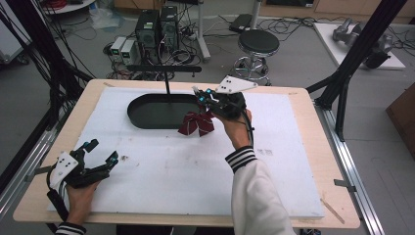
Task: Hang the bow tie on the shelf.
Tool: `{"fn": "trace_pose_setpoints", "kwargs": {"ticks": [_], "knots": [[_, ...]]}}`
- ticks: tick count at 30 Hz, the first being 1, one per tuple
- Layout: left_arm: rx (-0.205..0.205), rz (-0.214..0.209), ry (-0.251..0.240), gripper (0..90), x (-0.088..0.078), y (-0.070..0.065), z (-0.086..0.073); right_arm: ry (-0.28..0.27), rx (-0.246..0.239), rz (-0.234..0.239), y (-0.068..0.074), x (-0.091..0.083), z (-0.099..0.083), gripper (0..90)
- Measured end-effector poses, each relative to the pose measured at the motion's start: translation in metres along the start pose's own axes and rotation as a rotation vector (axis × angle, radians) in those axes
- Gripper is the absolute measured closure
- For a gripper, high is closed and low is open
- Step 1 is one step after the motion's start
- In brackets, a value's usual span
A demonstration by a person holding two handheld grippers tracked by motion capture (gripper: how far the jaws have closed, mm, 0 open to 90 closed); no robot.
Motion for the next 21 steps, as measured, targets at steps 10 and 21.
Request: {"fn": "trace_pose_setpoints", "kwargs": {"ticks": [10,21], "knots": [[-0.002,-0.001,0.004,14.8,0.0,0.001,0.0,-0.043,0.059,-0.002,-0.01,0.017,0.01,86.8],[-0.01,-0.002,0.007,14.9,0.001,0.001,0.0,-0.053,0.057,-0.002,-0.013,0.031,0.03,86.8]]}}
Point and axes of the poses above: each handheld gripper's, and its own axes: x roughly forward along the jaws, z roughly out of its top, y roughly to its left, the point moved 1 cm from there along x, roughly forward along the jaws, and after that the axes turned 13 degrees about x, right-handed, at the moved point
